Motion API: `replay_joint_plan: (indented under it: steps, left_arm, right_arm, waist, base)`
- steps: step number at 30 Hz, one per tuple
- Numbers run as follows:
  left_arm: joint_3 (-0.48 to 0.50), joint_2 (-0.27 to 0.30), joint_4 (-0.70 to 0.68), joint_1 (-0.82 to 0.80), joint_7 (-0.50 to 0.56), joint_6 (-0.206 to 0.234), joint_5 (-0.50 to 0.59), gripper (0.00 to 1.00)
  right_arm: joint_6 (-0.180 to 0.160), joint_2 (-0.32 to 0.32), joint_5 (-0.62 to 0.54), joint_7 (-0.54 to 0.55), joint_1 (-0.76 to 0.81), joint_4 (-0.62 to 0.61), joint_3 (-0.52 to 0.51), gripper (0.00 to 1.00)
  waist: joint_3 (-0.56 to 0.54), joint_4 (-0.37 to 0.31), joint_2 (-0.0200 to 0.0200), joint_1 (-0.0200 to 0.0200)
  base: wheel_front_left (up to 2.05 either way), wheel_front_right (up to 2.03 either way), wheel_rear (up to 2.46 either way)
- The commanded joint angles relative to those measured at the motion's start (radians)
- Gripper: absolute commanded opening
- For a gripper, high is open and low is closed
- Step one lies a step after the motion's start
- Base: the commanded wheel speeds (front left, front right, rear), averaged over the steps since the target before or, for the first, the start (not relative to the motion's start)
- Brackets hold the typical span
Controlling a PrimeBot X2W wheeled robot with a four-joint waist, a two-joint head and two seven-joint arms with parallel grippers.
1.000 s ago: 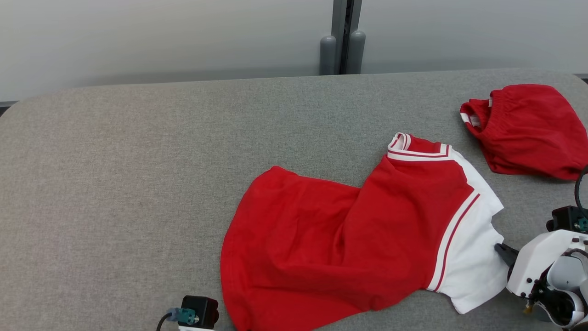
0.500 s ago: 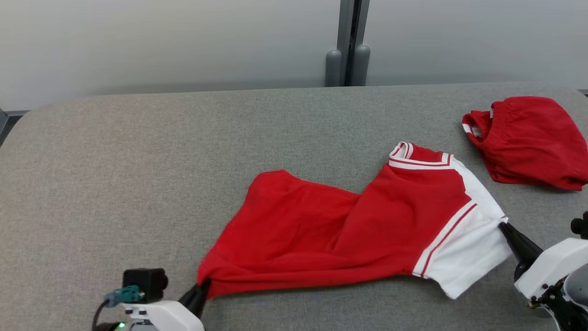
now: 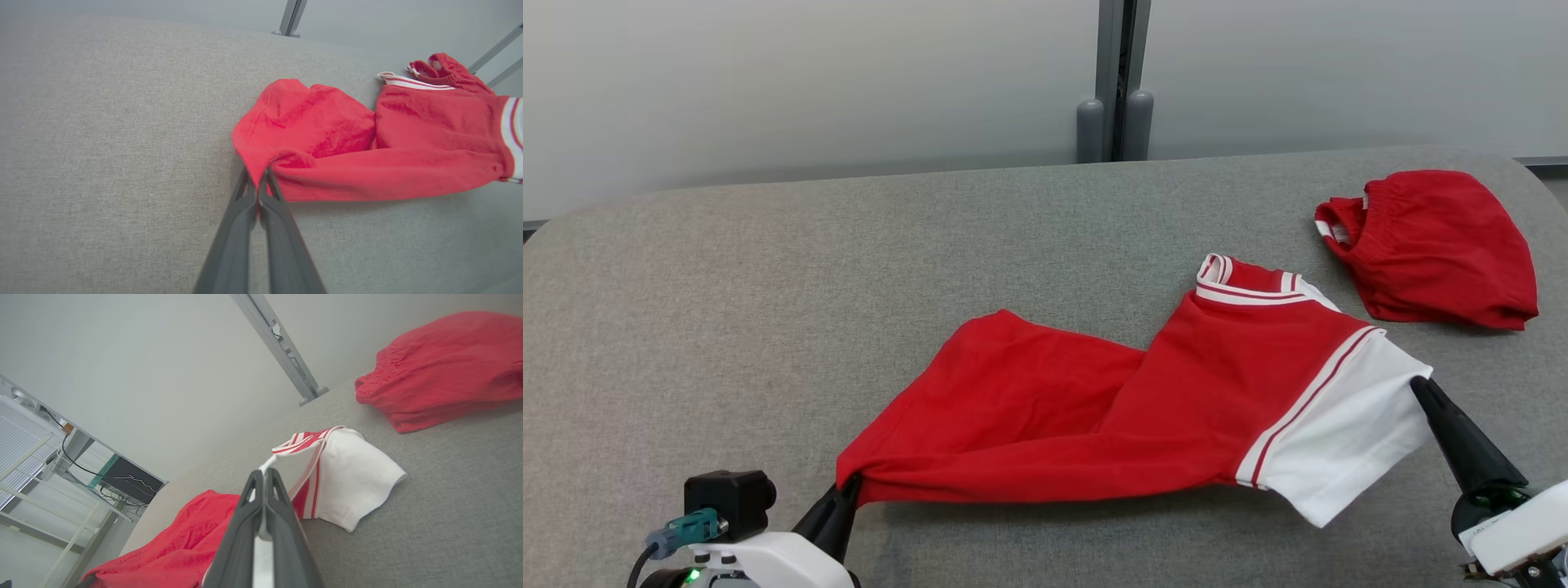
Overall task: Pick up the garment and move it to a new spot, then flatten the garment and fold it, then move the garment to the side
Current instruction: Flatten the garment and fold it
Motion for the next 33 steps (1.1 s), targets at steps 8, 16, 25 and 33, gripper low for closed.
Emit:
replay_joint_plan:
  steps: [8,16,25,33]
  left_arm:
    - [-0.005,0.035,-0.013,-0.131,0.011,-0.025,0.031,0.00]
    - [0.033,0.091,0.163,-0.500,0.046,-0.099,0.027,0.00]
    - [0.007,0.092,0.530,-1.029,0.122,-0.191,0.012,0.00]
    - [-0.006,0.078,0.831,-1.454,0.182,-0.218,0.025,0.00]
  right_arm:
    - [0.002,0.010,-0.035,-0.013,-0.090,-0.067,-0.014,0.00]
    - [0.002,0.010,-0.069,0.005,-0.449,0.064,0.048,0.00]
    - [0.002,-0.014,-0.139,0.113,-0.983,0.366,0.108,0.00]
    - [0.002,-0.043,-0.150,0.299,-1.410,0.639,0.136,0.00]
  waist:
    - [0.037,-0.018,-0.0001,0.0000]
    - [0.191,-0.033,-0.0001,0.0000]
    - [0.392,-0.026,-0.0001,0.0000]
    - [0.534,-0.013,-0.0001,0.0000]
  base:
    - [0.00,0.00,0.00]
    - [0.00,0.00,0.00]
    - [0.00,0.00,0.00]
    - [0.00,0.00,0.00]
